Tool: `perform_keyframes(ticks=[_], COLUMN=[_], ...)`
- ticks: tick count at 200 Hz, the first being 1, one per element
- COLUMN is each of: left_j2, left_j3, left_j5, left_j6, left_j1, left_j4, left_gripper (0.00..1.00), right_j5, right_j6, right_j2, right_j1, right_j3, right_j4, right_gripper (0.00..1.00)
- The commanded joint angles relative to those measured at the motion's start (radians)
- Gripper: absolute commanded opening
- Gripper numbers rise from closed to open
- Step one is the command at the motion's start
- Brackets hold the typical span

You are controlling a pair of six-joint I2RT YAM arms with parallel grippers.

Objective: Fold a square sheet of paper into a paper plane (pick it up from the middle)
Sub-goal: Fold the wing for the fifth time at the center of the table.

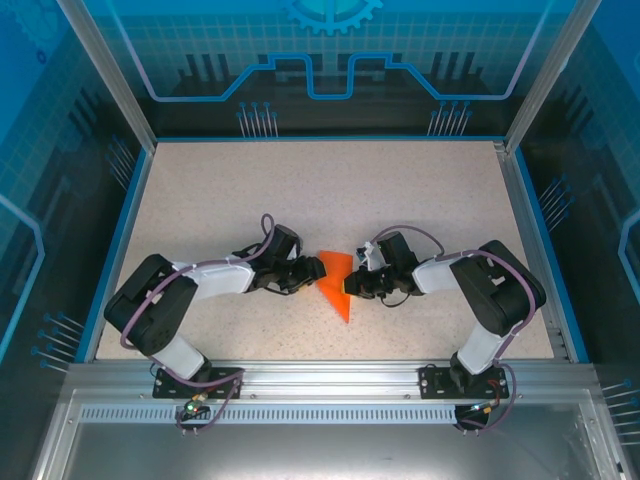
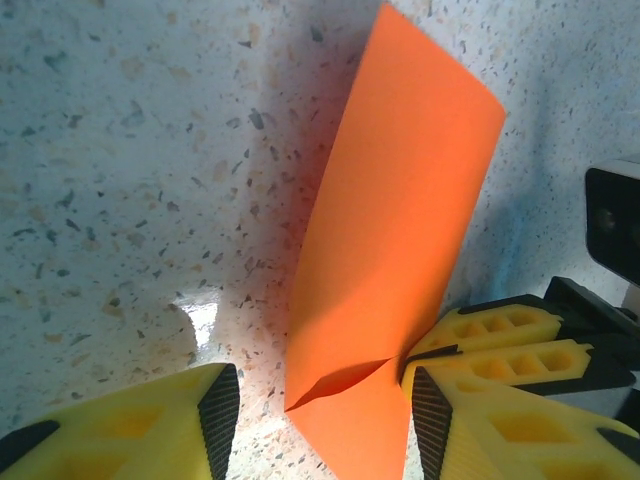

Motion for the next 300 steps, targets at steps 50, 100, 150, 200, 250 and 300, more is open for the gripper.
perform_keyframes(ticks=[50, 100, 150, 200, 250, 300], left_j2=[0.021, 0.058, 0.091, 0.089, 0.092, 0.101], left_j3=[0.022, 0.049, 0.059, 0.068, 0.044, 0.048], left_j5=[0.025, 0.076, 0.137, 0.139, 0.124, 0.122], left_j6=[-0.022, -0.011, 0.004, 0.009, -0.029, -0.033], left_j1=[-0.008, -0.007, -0.007, -0.008, -0.008, -0.014], left_j4=[0.018, 0.042, 0.082, 0.065, 0.111, 0.122], left_gripper=[0.47, 0.44, 0.39, 0.26, 0.15, 0.14], right_j5=[0.033, 0.035, 0.040, 0.019, 0.069, 0.091], right_j6=[-0.009, -0.015, -0.025, -0.069, -0.113, -0.107], right_j2=[0.040, 0.028, 0.027, -0.008, -0.144, -0.146], right_j1=[-0.025, -0.032, -0.039, -0.044, -0.030, 0.036], right_j3=[-0.025, -0.025, -0.024, 0.011, 0.040, 0.083], right_j4=[-0.039, -0.054, -0.069, -0.141, -0.269, -0.301], right_gripper=[0.12, 0.12, 0.13, 0.16, 0.19, 0.20])
